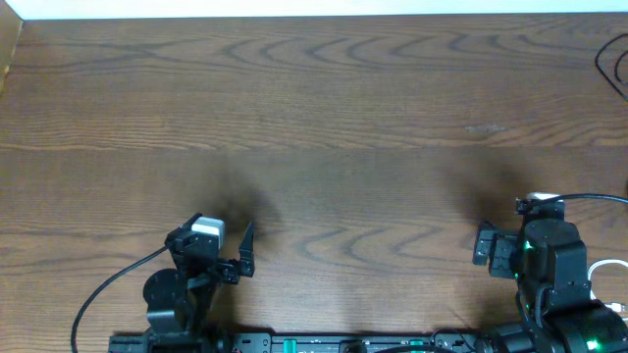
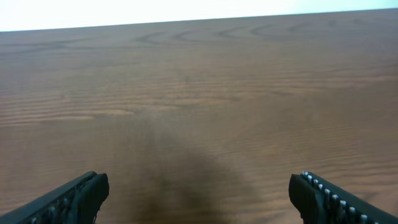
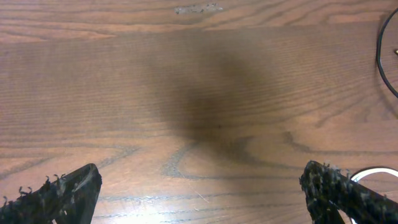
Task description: Untangle cables
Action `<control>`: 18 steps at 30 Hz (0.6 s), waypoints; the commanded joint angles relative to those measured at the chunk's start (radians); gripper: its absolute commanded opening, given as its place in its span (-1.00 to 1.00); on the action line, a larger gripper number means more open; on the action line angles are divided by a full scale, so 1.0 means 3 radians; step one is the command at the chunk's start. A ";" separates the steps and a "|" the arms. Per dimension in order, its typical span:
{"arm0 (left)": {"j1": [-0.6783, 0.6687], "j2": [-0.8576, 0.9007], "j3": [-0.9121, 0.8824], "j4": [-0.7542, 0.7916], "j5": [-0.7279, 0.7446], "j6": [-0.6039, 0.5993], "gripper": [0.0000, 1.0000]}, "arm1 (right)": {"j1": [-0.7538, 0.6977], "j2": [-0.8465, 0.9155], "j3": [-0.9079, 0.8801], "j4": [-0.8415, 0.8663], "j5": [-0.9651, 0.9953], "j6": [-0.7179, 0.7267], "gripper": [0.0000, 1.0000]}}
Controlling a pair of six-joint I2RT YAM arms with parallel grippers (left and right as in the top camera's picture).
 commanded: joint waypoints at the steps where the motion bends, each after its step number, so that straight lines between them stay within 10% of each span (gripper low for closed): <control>1: -0.0010 -0.0010 -0.0183 0.0187 -0.0041 0.0042 0.96 | 0.0023 -0.0010 -0.0013 -0.0006 0.0052 0.0047 0.98; 18: -0.0010 -0.0010 -0.0526 0.1250 -0.0046 0.0045 0.96 | 0.0023 -0.0010 -0.0013 -0.0006 0.0052 0.0047 0.99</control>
